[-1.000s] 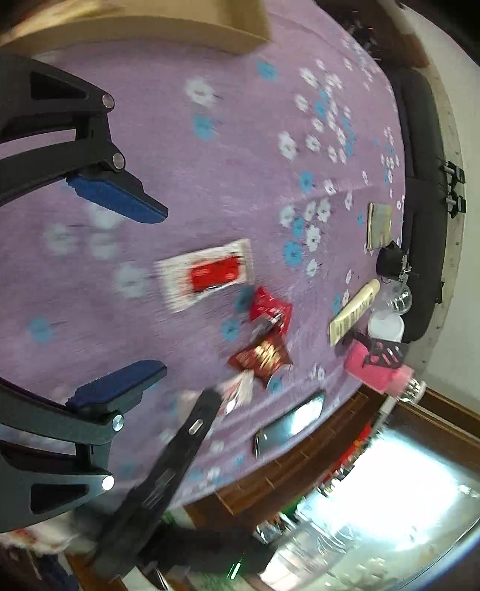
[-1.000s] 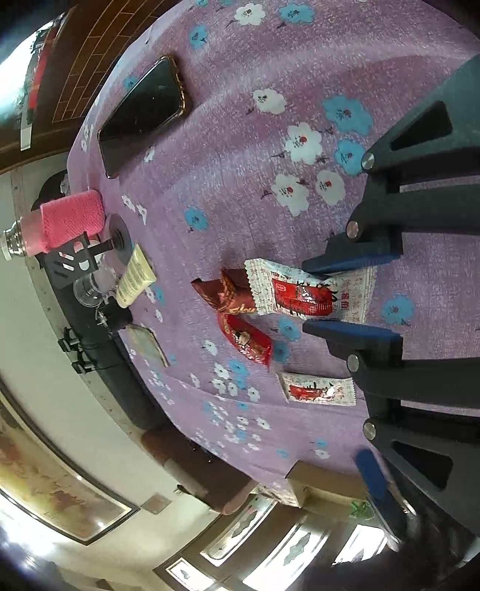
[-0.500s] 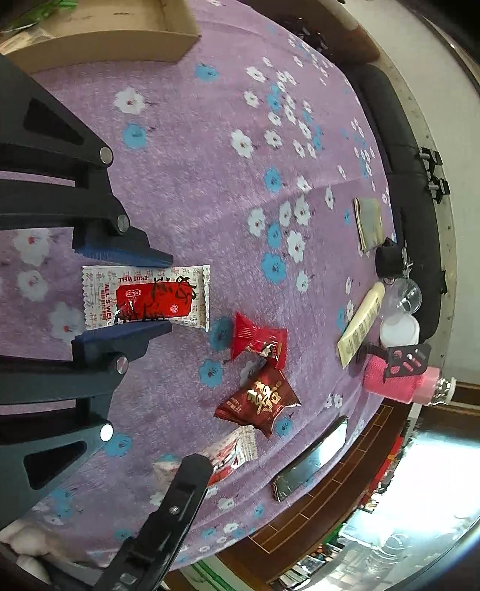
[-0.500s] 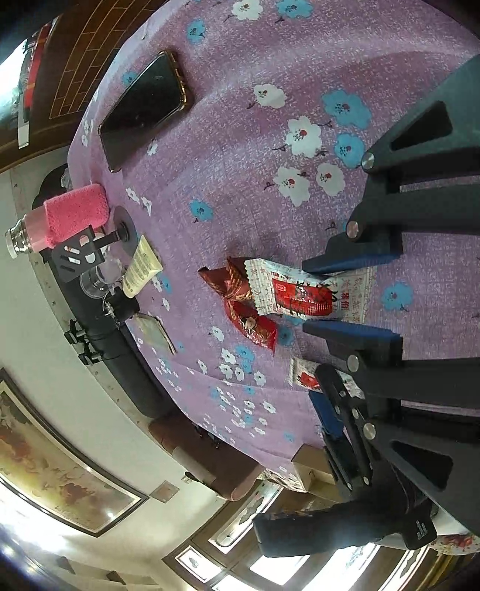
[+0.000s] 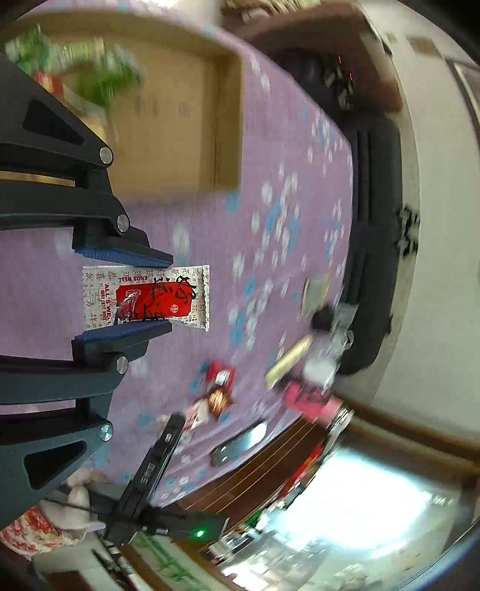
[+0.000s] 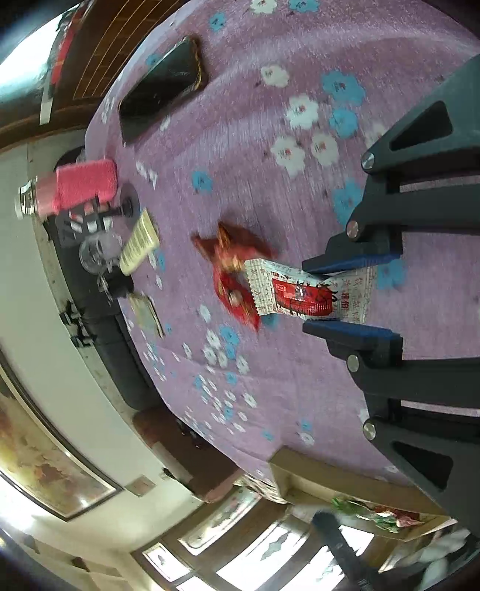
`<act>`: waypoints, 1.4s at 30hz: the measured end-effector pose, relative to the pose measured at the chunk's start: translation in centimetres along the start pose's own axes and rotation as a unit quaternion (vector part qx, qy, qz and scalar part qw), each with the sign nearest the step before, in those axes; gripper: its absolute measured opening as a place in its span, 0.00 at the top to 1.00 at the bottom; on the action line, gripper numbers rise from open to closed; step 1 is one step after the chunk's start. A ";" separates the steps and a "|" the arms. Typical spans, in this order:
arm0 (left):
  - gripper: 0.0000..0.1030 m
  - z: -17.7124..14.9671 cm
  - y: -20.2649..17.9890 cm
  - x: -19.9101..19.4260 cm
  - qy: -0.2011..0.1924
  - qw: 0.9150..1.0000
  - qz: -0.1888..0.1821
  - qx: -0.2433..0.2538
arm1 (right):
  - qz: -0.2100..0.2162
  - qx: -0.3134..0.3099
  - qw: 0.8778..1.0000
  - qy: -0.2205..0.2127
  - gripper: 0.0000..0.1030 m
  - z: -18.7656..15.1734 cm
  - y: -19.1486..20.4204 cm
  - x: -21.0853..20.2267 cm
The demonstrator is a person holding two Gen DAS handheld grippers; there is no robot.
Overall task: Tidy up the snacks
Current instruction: 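Carry both white-red packets to the box and open both tools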
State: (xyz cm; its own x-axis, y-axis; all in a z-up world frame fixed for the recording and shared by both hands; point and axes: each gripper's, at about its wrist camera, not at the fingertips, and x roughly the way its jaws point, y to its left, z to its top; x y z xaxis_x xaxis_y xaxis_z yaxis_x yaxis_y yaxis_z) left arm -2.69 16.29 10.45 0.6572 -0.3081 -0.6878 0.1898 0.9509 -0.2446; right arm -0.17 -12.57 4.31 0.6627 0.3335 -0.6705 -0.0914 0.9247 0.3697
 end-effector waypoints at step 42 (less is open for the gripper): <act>0.40 -0.8 15.7 -6.6 -0.063 0.979 -0.005 -0.193 | 0.116 -0.140 0.979 0.097 0.63 -2.0 22.5 4.5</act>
State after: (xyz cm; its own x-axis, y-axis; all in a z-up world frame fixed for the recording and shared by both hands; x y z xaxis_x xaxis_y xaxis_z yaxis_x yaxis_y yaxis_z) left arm -4.62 33.22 10.65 0.7459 -0.2877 -0.6007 -0.0782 0.8578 -0.5079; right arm -0.79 10.14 8.35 0.4491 0.5435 -0.7092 -0.4402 0.8253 0.3537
